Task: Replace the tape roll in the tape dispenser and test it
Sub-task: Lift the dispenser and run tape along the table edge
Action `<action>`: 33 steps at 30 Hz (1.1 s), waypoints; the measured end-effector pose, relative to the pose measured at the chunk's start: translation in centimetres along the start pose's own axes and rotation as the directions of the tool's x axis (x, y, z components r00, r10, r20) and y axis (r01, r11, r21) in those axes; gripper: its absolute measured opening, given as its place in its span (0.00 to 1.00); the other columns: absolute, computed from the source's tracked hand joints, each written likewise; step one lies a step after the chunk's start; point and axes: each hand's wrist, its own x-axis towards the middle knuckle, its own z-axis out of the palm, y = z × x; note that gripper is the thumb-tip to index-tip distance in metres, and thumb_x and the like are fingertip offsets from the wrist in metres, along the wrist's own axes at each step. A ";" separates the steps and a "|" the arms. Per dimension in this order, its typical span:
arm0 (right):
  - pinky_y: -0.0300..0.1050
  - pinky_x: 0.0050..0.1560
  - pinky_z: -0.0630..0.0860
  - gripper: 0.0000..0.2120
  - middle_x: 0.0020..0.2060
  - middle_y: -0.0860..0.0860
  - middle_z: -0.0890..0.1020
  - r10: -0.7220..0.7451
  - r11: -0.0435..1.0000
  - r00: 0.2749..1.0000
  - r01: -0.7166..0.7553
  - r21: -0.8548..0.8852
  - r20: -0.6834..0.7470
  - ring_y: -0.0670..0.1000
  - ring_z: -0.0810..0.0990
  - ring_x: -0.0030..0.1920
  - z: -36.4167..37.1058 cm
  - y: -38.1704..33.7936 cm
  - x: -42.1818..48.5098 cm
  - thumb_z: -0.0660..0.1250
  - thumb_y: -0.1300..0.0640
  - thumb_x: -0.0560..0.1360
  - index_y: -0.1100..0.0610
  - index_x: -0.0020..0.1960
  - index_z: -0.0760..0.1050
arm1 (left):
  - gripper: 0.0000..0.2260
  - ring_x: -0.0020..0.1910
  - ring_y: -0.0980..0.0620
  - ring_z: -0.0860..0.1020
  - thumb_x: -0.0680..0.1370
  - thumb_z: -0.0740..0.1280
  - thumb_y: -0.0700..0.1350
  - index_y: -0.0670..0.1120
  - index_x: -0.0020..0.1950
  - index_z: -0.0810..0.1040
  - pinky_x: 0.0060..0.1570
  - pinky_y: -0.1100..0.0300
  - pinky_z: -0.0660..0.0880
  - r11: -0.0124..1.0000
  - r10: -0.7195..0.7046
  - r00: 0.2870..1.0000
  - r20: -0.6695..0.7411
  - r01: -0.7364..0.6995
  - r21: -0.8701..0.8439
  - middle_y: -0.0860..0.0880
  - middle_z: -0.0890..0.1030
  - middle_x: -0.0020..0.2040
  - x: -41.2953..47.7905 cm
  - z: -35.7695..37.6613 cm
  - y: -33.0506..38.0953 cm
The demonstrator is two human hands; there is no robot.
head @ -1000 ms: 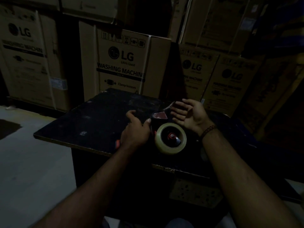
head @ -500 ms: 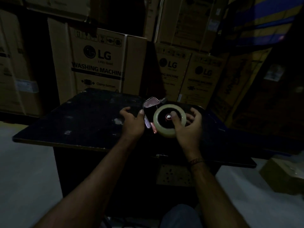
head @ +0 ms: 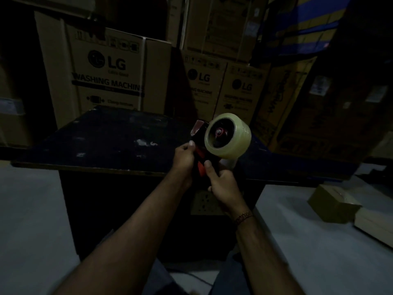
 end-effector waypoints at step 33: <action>0.38 0.24 0.64 0.20 0.31 0.49 0.74 0.196 0.894 0.980 -0.189 0.407 0.024 0.45 0.68 0.24 -1.7 6.6 -3.6 0.58 0.44 0.85 0.58 0.45 0.75 | 0.09 0.43 0.49 0.81 0.86 0.61 0.44 0.45 0.52 0.80 0.42 0.55 0.77 0.777 -0.412 0.891 0.190 0.235 0.584 0.45 0.82 0.46 1.4 -1.6 2.8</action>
